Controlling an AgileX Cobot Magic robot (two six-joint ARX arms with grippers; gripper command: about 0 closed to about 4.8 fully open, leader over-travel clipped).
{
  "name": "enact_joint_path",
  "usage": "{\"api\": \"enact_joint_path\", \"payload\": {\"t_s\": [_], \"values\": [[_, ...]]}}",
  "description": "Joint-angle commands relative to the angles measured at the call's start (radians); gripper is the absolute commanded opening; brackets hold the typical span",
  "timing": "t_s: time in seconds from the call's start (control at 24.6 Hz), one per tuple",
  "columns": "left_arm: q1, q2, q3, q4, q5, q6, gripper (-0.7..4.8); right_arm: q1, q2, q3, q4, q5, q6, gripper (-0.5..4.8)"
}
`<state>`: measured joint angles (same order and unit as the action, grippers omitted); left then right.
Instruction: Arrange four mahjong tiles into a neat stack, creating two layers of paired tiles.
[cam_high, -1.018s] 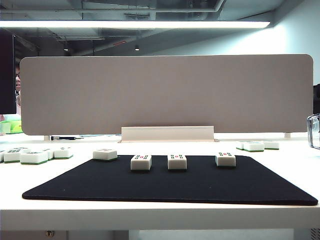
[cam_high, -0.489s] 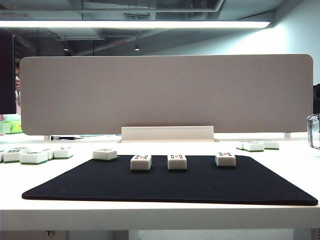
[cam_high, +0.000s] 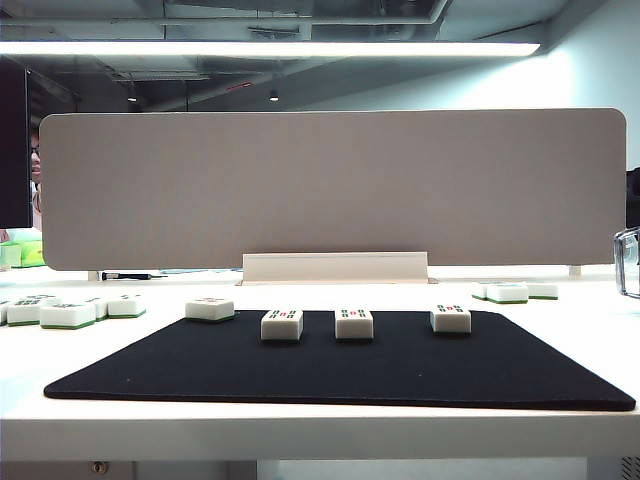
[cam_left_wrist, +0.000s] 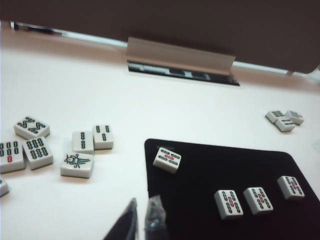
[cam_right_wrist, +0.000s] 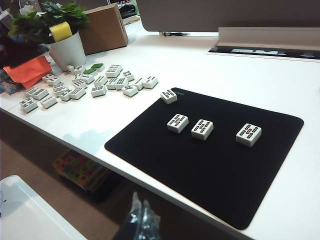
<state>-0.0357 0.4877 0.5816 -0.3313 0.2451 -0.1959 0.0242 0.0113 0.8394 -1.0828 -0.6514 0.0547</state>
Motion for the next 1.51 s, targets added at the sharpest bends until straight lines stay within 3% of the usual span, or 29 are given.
{"api": "enact_joint_path", "payload": {"t_s": [0.04, 0.2, 0.37, 0.49, 1.06, 1.51], "values": [[-0.001, 0.107, 0.074, -0.026, 0.009, 0.005, 0.27, 0.000, -0.012, 0.003, 0.008, -0.005, 0.001, -0.01], [-0.002, 0.304, 0.207, -0.049, 0.074, 0.005, 0.27, 0.000, -0.012, 0.003, 0.008, -0.005, 0.001, -0.01], [-0.002, 0.406, 0.277, -0.062, 0.074, 0.010, 0.27, 0.000, -0.012, 0.003, 0.008, -0.005, 0.001, -0.01], [-0.019, 0.496, 0.351, -0.103, 0.074, 0.058, 0.27, 0.000, -0.012, 0.003, 0.008, -0.005, 0.001, -0.01], [-0.203, 0.863, 0.616, -0.254, 0.064, 0.100, 0.26, 0.000, -0.012, 0.002, 0.009, 0.003, 0.000, -0.01], [-0.356, 1.114, 0.808, -0.392, -0.002, 0.163, 0.26, -0.001, -0.012, 0.002, 0.009, 0.004, 0.000, -0.01]]}}
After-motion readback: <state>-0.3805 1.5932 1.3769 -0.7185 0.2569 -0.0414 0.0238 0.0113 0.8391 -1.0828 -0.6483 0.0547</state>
